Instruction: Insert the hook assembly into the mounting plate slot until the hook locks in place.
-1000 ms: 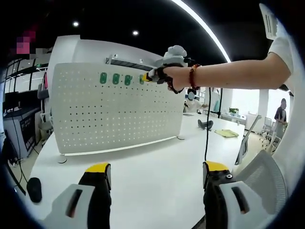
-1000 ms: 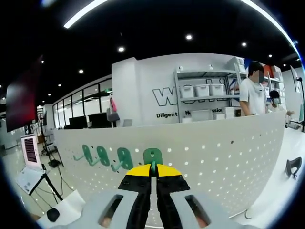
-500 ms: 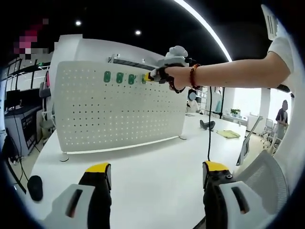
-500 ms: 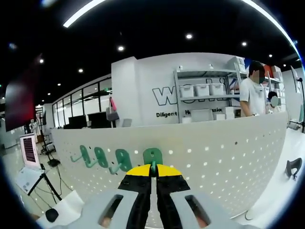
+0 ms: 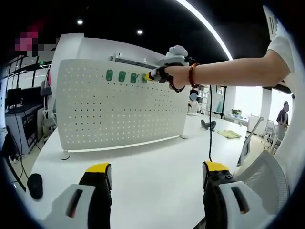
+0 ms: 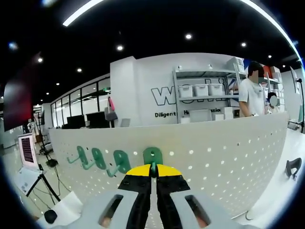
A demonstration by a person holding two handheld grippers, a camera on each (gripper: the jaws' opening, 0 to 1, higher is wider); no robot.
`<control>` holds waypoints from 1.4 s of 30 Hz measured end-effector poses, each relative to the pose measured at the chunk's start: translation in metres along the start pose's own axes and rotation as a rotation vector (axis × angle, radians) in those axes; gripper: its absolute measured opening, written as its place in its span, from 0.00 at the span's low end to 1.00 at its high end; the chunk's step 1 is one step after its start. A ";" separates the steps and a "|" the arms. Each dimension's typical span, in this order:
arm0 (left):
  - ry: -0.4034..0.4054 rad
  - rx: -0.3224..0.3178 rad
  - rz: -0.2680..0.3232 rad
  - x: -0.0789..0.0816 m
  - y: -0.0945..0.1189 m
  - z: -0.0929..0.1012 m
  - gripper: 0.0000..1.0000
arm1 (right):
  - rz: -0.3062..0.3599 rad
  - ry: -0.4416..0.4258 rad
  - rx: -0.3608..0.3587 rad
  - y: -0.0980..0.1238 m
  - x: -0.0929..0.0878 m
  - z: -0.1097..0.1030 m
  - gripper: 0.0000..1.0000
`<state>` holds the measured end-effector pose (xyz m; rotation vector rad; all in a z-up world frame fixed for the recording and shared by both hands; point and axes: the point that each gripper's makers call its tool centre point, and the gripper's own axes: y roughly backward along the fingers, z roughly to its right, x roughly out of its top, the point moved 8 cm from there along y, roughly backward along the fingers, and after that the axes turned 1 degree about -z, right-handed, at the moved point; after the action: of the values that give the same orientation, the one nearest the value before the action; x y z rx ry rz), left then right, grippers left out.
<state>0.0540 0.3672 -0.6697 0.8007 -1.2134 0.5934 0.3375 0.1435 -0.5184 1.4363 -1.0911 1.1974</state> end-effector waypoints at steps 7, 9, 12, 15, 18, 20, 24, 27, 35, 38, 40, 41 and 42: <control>0.003 0.000 0.001 0.000 0.000 0.000 0.80 | -0.012 -0.004 -0.019 -0.002 -0.004 -0.001 0.01; -0.001 0.000 -0.003 0.000 0.000 -0.001 0.80 | -0.008 0.004 -0.023 -0.002 -0.005 -0.002 0.01; -0.003 -0.001 -0.004 -0.001 0.001 -0.001 0.80 | -0.009 0.007 -0.029 -0.003 -0.005 -0.002 0.01; 0.000 -0.001 -0.003 -0.001 0.000 -0.001 0.80 | -0.019 0.053 -0.048 -0.003 -0.004 -0.004 0.01; -0.002 -0.004 -0.005 0.000 0.000 -0.001 0.80 | -0.030 0.110 -0.064 -0.003 -0.004 -0.006 0.01; -0.002 -0.004 -0.003 0.000 -0.001 -0.001 0.80 | -0.029 0.102 -0.064 -0.004 -0.004 -0.005 0.01; -0.005 -0.006 -0.004 0.000 0.000 -0.001 0.80 | -0.014 -0.057 -0.080 -0.006 -0.006 -0.005 0.01; -0.003 -0.003 -0.007 -0.001 0.001 -0.001 0.80 | -0.020 0.006 -0.084 -0.005 -0.006 -0.006 0.00; -0.009 -0.001 -0.009 0.000 0.002 -0.002 0.80 | -0.052 0.171 -0.103 -0.006 -0.003 -0.010 0.00; -0.002 0.002 -0.008 0.000 0.002 -0.002 0.80 | -0.054 0.145 -0.098 -0.006 -0.002 -0.009 0.00; -0.003 0.000 -0.015 -0.002 0.002 -0.002 0.79 | -0.062 0.145 -0.100 -0.006 -0.002 -0.009 0.00; -0.006 -0.002 -0.017 -0.002 0.001 -0.002 0.79 | -0.061 0.143 -0.100 -0.006 -0.002 -0.009 0.00; -0.008 -0.005 -0.018 -0.001 0.001 -0.001 0.79 | -0.063 0.139 -0.099 -0.006 -0.002 -0.010 0.00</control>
<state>0.0536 0.3689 -0.6710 0.8097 -1.2132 0.5734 0.3419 0.1541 -0.5200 1.2825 -0.9889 1.1645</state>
